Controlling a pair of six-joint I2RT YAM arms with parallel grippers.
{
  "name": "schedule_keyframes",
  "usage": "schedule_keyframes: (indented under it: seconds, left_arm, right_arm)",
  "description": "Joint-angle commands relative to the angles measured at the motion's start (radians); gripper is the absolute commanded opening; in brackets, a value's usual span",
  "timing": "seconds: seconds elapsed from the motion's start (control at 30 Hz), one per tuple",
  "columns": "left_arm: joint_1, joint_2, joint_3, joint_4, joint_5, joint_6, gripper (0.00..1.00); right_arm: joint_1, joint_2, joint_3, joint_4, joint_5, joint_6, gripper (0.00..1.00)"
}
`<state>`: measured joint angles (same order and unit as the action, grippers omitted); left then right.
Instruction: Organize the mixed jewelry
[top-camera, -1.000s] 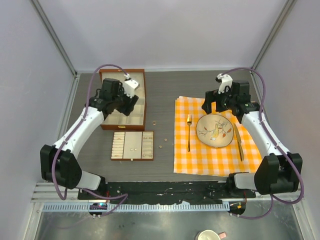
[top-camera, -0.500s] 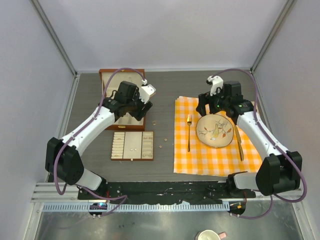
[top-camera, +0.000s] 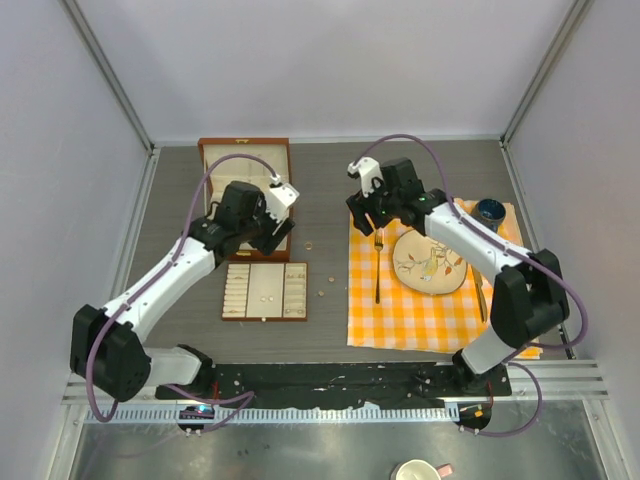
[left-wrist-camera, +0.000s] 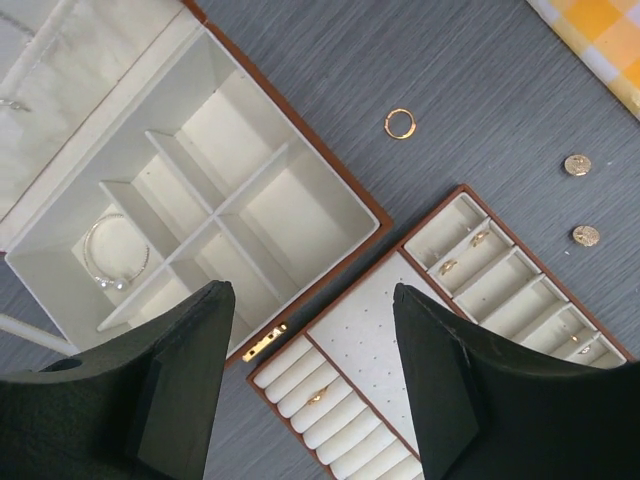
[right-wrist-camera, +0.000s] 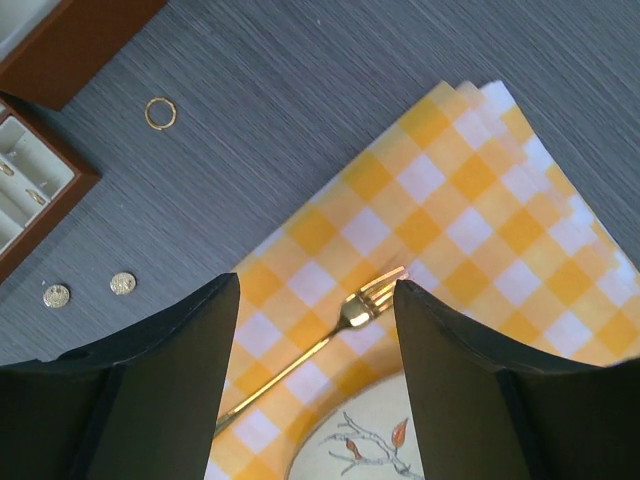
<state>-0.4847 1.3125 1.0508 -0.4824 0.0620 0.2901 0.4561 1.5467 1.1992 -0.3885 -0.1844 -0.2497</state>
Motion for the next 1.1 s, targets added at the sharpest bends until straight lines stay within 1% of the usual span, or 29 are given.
schedule_keyframes:
  seconds: [0.0, 0.13, 0.23, 0.37, 0.5, 0.6, 0.83, 1.07]
  left_arm:
    - [0.044, -0.068, -0.028, 0.065, -0.001, -0.02, 0.7]
    - [0.13, -0.108, -0.058, 0.062, 0.028, -0.022, 0.72]
    - [0.185, -0.136, -0.077, 0.056, 0.068, -0.025, 0.72]
    - [0.236, -0.166, -0.107, 0.05, 0.087, -0.012, 0.72]
    - [0.277, -0.179, -0.129, 0.047, 0.108, -0.002, 0.72]
    - [0.311, -0.179, -0.135, 0.047, 0.125, 0.003, 0.72]
    - [0.345, -0.17, -0.135, 0.045, 0.136, 0.018, 0.72]
    - [0.368, -0.159, -0.13, 0.044, 0.137, 0.024, 0.72]
  right_arm:
    - [0.042, 0.078, 0.105, 0.042, 0.004, -0.048, 0.68]
    - [0.075, 0.189, 0.178, 0.05, -0.029, -0.06, 0.64]
    - [0.11, 0.237, 0.216, 0.063, -0.036, -0.075, 0.61]
    - [0.148, 0.328, 0.266, 0.062, -0.041, -0.121, 0.57]
    - [0.19, 0.389, 0.31, 0.042, -0.043, -0.178, 0.49]
    - [0.205, 0.43, 0.347, 0.025, -0.053, -0.197, 0.46]
    - [0.222, 0.504, 0.411, -0.003, -0.087, -0.224, 0.46]
    - [0.234, 0.549, 0.436, -0.006, -0.096, -0.241, 0.45]
